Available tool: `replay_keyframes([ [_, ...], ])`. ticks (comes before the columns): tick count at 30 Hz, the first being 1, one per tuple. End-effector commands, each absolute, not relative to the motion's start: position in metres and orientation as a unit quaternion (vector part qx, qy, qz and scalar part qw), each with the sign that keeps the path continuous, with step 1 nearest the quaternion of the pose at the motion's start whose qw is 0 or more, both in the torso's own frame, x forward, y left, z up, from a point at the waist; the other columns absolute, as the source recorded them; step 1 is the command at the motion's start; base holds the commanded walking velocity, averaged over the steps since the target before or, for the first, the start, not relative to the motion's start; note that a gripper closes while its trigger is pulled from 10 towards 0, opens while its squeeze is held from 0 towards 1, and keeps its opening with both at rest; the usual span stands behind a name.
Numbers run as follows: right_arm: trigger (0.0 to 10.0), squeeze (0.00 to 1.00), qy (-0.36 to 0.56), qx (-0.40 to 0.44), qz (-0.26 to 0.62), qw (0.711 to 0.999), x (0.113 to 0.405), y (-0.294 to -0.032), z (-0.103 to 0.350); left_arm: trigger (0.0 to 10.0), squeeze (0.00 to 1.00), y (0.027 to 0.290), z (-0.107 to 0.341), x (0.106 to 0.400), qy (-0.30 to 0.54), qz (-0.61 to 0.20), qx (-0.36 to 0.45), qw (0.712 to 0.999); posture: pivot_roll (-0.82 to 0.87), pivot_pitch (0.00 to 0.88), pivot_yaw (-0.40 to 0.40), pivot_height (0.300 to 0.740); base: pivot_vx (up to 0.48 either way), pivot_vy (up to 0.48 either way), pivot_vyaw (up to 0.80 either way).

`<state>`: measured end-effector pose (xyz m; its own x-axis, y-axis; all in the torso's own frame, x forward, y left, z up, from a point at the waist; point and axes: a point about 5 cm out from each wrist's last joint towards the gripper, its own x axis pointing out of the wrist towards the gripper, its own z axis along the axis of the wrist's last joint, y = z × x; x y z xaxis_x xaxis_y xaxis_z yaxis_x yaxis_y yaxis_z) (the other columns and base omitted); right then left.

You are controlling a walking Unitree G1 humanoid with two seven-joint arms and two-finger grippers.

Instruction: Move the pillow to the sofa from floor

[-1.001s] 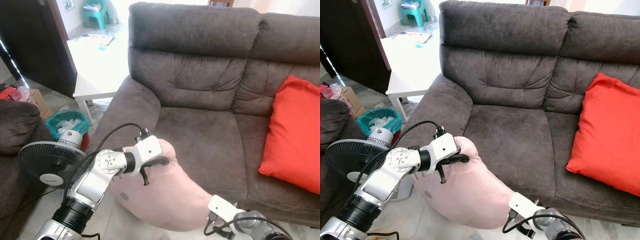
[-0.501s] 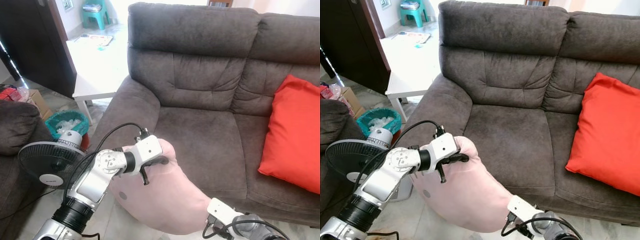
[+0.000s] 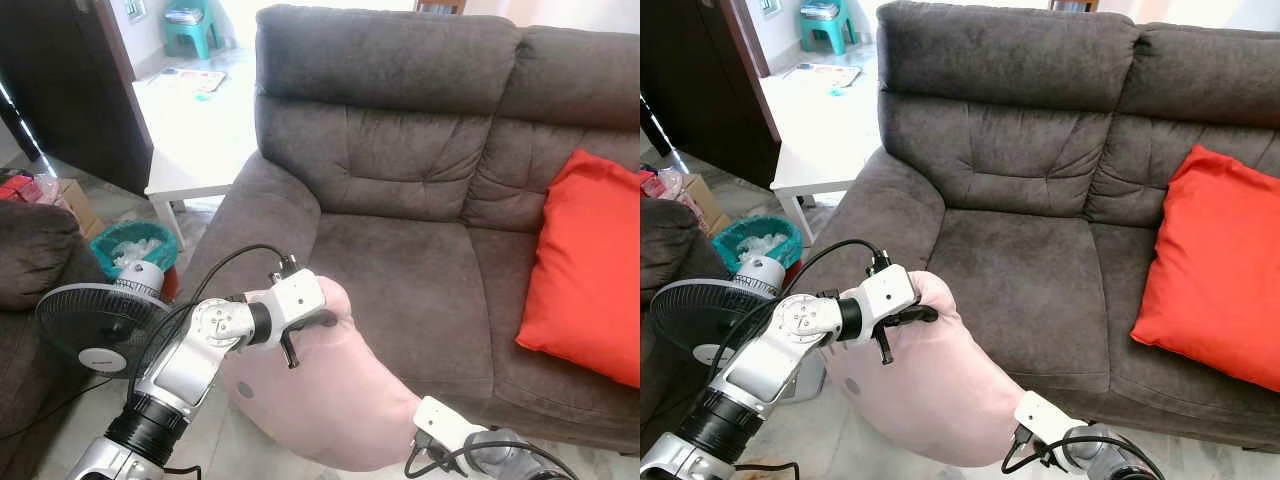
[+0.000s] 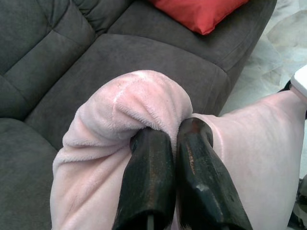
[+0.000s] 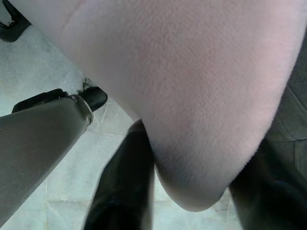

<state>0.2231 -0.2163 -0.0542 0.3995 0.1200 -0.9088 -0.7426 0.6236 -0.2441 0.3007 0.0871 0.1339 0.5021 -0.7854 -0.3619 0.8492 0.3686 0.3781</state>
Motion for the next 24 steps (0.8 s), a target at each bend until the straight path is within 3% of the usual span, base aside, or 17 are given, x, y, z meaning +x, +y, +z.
replay_keyframes([
  [1, 0.0, 0.0, 0.468, -0.334, 0.285, 0.767, 0.224, -0.215, -0.054, 10.0, 0.0, 0.081, 0.157, 0.305, 0.002, -0.492, 0.288, 0.822, 0.08, 0.0, -0.048, 0.74, 0.0, 0.0, 0.0],
  [17, 0.0, 0.0, 0.46, -0.346, 0.291, 0.765, 0.228, -0.215, -0.051, 10.0, 0.0, 0.082, 0.151, 0.304, 0.009, -0.49, 0.312, 0.814, 0.07, 0.0, -0.045, 0.74, 0.0, 0.0, 0.0],
  [24, 0.0, 0.0, 0.427, -0.279, 0.246, 0.824, 0.24, -0.215, -0.042, 10.0, 0.0, 0.087, 0.149, 0.307, 0.001, -0.455, 0.312, 0.834, 0.07, 0.0, -0.05, 0.74, 0.0, 0.0, 0.0],
])
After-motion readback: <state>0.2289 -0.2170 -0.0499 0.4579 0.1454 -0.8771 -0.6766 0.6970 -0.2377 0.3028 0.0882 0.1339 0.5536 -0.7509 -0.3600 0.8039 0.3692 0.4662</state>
